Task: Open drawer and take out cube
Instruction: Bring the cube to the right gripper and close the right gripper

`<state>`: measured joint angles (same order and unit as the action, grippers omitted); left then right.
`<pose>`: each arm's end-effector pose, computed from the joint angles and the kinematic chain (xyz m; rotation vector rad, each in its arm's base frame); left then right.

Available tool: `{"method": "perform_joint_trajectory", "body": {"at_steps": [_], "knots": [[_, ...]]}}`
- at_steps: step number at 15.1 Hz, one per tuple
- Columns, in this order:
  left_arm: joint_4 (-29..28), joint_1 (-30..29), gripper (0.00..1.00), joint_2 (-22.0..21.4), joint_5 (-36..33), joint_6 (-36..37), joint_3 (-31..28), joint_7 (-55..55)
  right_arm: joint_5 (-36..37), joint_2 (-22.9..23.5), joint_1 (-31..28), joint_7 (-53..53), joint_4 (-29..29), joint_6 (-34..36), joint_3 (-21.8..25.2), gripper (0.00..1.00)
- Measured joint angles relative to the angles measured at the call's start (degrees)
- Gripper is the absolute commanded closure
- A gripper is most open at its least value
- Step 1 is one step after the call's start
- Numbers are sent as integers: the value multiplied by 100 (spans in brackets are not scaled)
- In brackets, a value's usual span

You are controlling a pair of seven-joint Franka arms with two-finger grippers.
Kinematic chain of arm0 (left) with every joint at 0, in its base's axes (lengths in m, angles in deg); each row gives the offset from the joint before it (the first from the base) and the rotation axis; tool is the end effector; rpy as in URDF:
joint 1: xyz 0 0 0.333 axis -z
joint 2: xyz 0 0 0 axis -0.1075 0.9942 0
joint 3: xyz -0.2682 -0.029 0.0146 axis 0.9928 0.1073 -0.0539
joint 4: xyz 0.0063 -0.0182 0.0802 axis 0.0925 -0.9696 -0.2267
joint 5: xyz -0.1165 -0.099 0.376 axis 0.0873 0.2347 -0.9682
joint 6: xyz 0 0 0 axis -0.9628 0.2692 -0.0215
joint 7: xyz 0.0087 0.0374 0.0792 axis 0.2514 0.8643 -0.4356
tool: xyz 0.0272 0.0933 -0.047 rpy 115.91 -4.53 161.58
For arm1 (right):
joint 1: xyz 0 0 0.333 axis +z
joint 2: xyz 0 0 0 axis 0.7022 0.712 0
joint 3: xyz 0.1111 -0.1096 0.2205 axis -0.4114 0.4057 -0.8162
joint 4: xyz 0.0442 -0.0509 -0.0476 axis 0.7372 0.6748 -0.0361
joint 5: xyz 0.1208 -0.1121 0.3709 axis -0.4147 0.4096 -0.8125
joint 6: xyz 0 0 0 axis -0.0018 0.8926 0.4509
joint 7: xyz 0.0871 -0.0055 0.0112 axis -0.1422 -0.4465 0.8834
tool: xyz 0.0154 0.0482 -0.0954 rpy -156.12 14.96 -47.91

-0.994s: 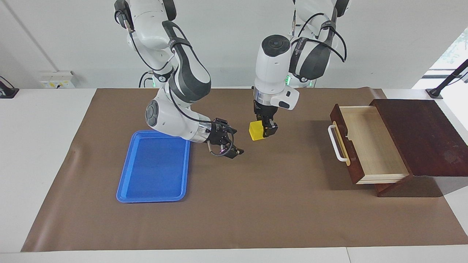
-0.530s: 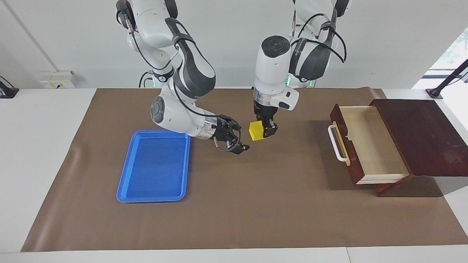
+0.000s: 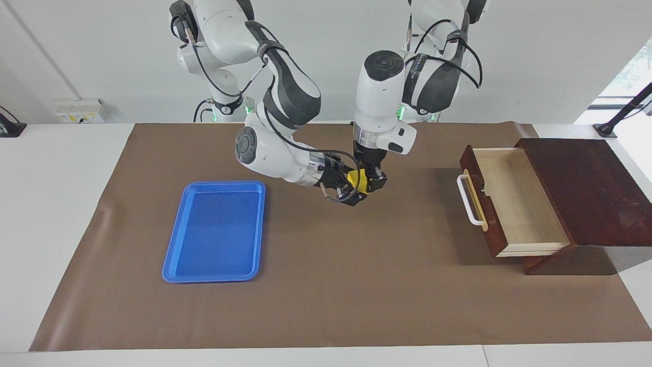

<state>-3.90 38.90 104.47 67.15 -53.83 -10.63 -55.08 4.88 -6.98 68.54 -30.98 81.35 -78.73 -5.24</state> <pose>0.5407 -0.3733 0.4582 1.9398 2.4383 0.0521 0.6115 0.3468 0.3904 -2.0068 1.4944 0.8448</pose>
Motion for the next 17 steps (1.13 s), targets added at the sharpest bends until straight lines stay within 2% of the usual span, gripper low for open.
{"method": "perform_joint_trajectory", "body": {"at_steps": [4, 5, 6, 7, 17], "knots": [[0, 0, 100, 0, 0, -3, 0, 0, 0, 1, 0, -12, -2, -3, 14, 13], [0, 0, 100, 0, 0, -3, 0, 0, 0, 1, 0, -15, -2, -3, 21, 19], [0, 0, 100, 0, 0, -3, 0, 0, 0, 1, -1, -21, -2, -3, 29, 50], [0, 0, 100, 0, 0, -4, 0, 0, 0, 2, -1, -35, -2, -3, 37, 99], [1, -4, 100, 3, -3, -43, -9, -14, -1, 2, -17, -160, -5, -24, 55, 100]]}}
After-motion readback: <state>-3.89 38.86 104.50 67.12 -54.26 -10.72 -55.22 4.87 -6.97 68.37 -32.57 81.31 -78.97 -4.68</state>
